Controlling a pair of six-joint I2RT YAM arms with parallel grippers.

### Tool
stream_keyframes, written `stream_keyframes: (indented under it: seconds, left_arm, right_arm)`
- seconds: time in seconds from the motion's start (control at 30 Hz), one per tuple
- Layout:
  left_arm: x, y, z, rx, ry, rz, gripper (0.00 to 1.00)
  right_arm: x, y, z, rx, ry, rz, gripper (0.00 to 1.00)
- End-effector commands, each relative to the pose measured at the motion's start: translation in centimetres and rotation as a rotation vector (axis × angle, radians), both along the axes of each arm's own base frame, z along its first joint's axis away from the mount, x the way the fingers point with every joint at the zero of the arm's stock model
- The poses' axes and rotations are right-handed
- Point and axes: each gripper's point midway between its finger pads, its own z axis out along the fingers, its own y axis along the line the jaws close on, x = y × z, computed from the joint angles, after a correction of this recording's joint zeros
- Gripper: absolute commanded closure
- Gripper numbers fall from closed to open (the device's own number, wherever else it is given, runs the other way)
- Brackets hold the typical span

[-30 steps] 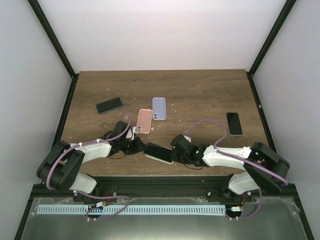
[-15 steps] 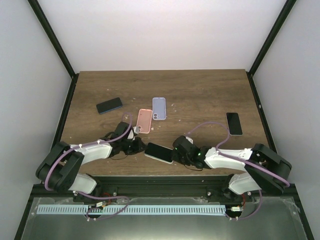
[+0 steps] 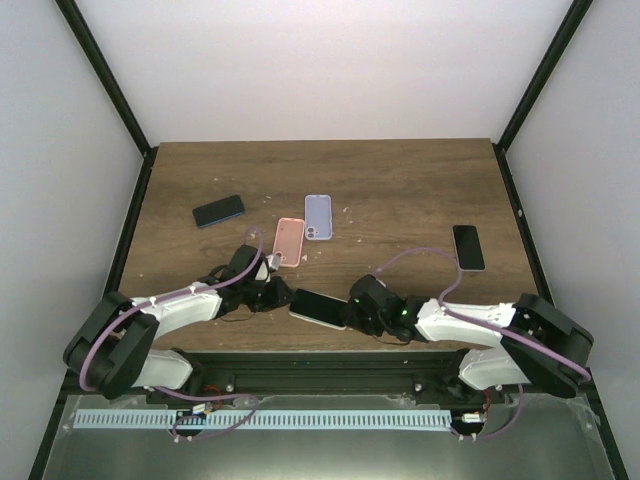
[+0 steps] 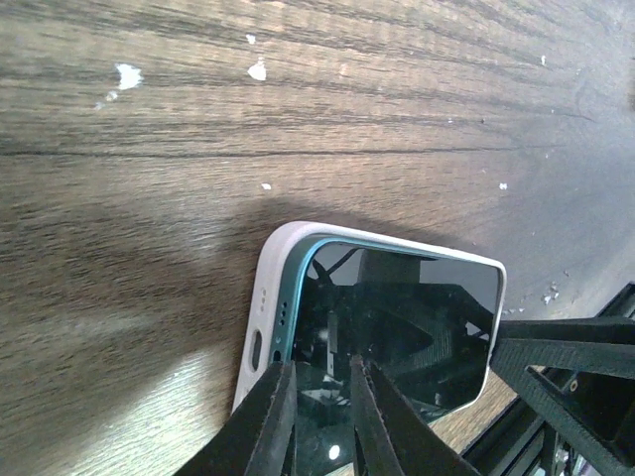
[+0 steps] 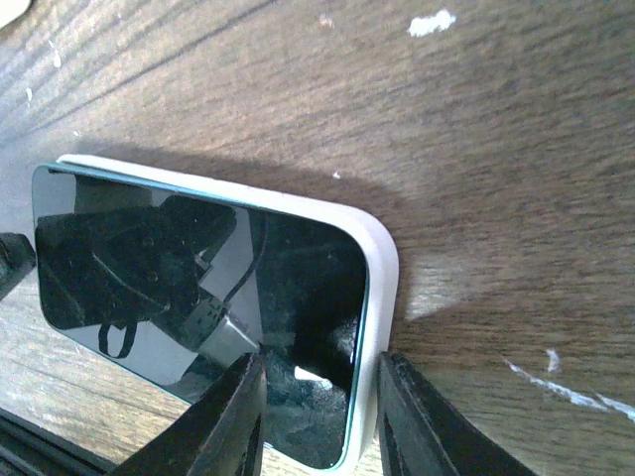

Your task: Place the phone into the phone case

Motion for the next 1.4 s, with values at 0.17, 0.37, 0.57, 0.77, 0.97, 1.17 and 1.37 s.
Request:
stream_keyframes:
  seconds: [0.17,0.37,0.57,0.77,0.97,1.17,1.37]
  left_arm:
    - [0.1,-1.1,0.3,-0.046,-0.002,-0.035,0.85]
    - [-0.1,-1.3,-0.5,-0.096,0.011,0.002,0.88]
    - [-0.2,-1.7,0.0,-0.119,0.017,-0.020,0.85]
    - [0.7,0.1,3.0,-0.025,-0.080,0.012,0.62]
    - [0.0,1.8,4.2,-0.005,-0.112,0.063,0.51]
    - [-1.3,2.4,2.5,-0.020,-0.045,0.097,0.49]
    - [-1.9,2.7,1.3,-0.012,0.003,0.118,0.48]
  right_arm:
    - [-0.7,1.3,0.4,0.068,0.010,0.026,0.69]
    - [-1.5,1.5,-1.1,0.069,0.054,0.033,0.74]
    - [-2.4,2.6,-0.8,0.044,0.057,0.038,0.75]
    - [-4.0,1.8,0.2,0.011,0.027,0.163,0.70]
    - [-3.0,0.8,5.2,0.017,-0.250,0.336,0.47]
    - [1.1,0.8,9.9,-0.011,-0.425,0.454,0.31]
    - [4.1,2.8,10.4,0.004,-0.456,0.542,0.25]
